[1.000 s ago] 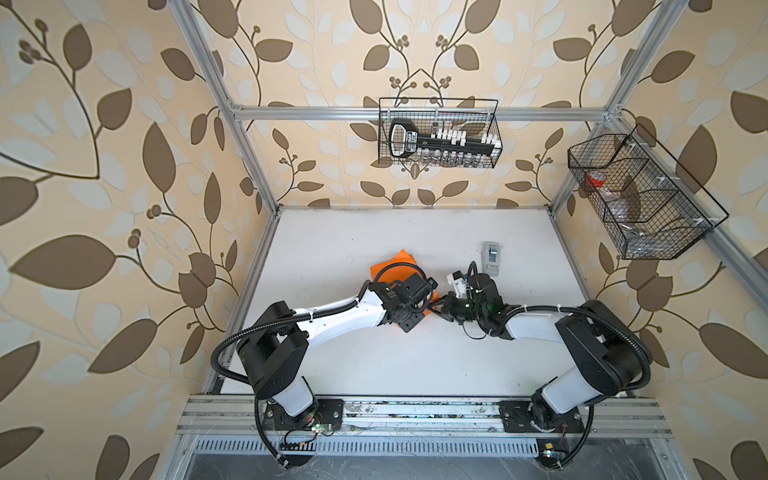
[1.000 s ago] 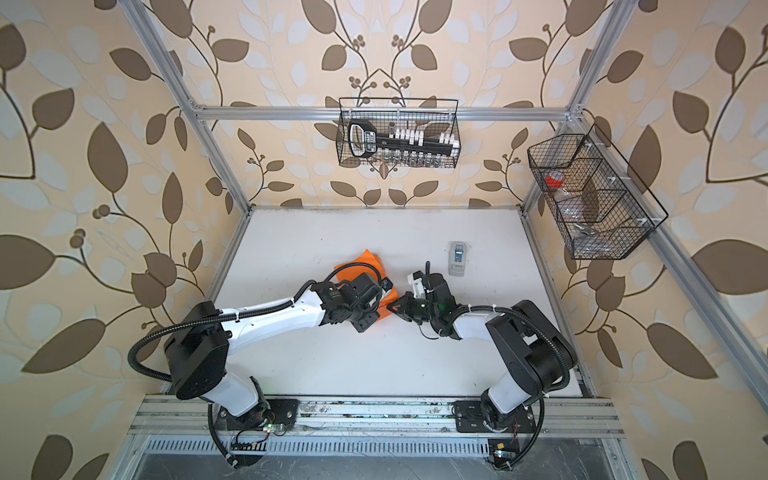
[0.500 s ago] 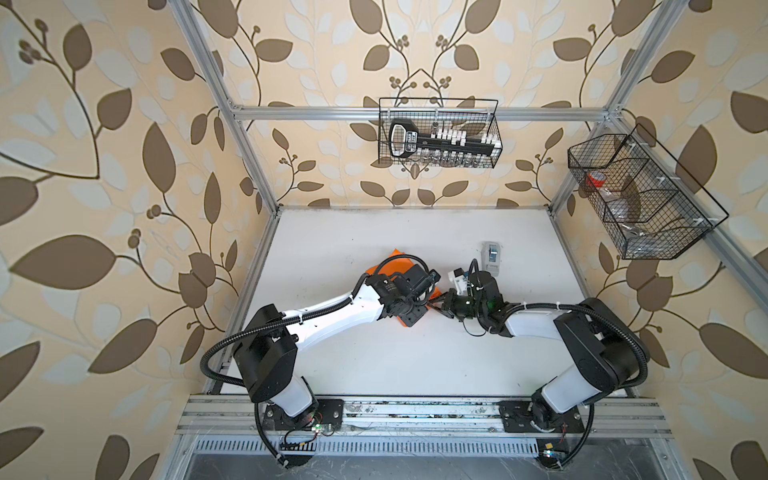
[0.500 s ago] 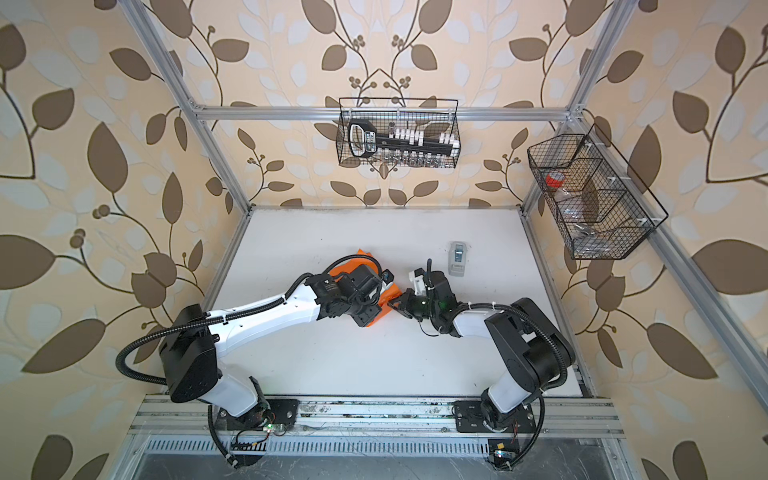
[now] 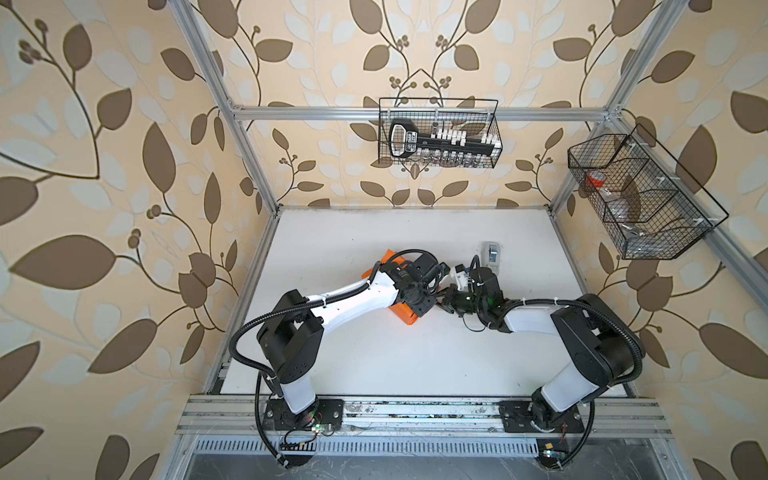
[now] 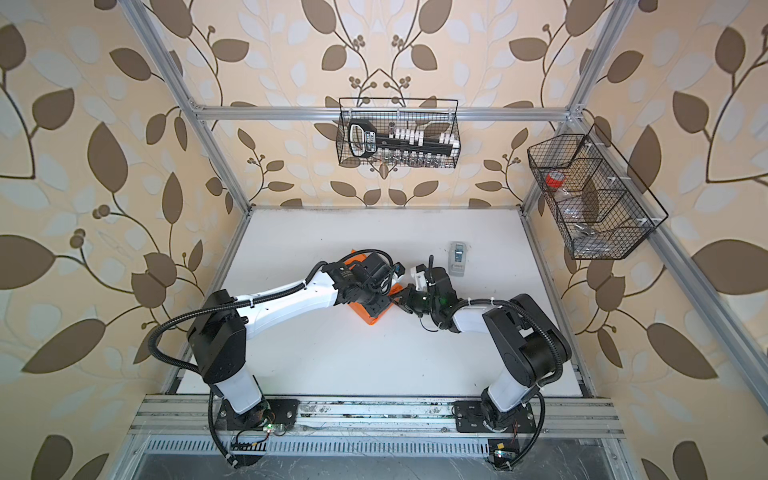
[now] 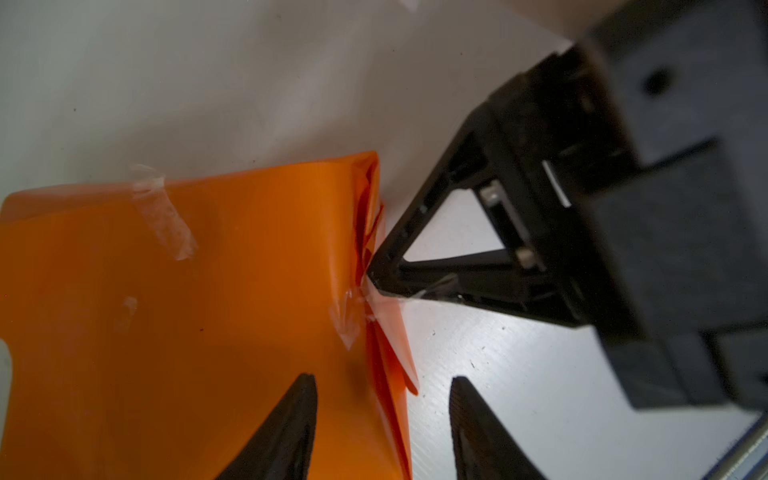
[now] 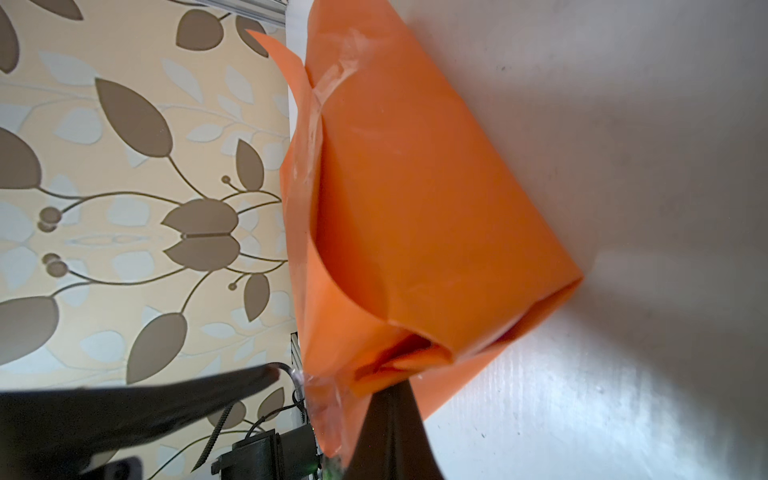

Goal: Wrap the gift box in paper

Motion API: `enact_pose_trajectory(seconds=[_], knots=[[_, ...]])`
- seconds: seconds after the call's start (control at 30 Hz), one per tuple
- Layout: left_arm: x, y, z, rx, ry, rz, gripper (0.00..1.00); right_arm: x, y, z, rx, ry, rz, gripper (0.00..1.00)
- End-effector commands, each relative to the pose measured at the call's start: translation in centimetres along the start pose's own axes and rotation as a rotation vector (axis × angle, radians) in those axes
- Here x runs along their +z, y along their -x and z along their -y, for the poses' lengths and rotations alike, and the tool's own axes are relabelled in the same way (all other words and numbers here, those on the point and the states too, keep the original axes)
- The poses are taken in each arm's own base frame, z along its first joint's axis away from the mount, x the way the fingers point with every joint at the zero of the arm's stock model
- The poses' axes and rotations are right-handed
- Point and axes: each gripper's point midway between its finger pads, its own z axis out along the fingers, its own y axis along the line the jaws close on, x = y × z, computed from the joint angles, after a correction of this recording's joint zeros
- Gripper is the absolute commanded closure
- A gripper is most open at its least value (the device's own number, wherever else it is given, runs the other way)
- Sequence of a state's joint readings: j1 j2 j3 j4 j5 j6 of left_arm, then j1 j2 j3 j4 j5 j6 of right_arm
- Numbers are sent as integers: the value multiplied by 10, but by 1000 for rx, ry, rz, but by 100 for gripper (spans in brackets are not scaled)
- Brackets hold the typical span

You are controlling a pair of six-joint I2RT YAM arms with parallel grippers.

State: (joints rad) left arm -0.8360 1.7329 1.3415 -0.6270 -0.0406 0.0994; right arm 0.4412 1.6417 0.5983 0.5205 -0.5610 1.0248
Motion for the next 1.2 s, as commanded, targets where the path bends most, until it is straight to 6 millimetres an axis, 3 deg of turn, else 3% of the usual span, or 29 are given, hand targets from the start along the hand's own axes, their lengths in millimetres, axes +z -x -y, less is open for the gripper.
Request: enact_pose_trajectory(seconds=[0.0, 0.27, 0.57, 0.9, 1.17], knots=[[-4, 16, -4, -58, -68, 39, 48, 3, 8, -5, 12, 32, 6, 100], [-9, 28, -15, -132, -98, 79, 51, 5, 14, -3, 30, 50, 16, 100], [4, 30, -13, -162, -107, 37, 51, 10, 17, -3, 53, 67, 25, 100], [17, 22, -26, -185, -29, -34, 51, 14, 20, -7, 138, 173, 53, 100], [13, 29, -34, -283, 9, -8, 43, 13, 18, 0, 168, 179, 72, 100]])
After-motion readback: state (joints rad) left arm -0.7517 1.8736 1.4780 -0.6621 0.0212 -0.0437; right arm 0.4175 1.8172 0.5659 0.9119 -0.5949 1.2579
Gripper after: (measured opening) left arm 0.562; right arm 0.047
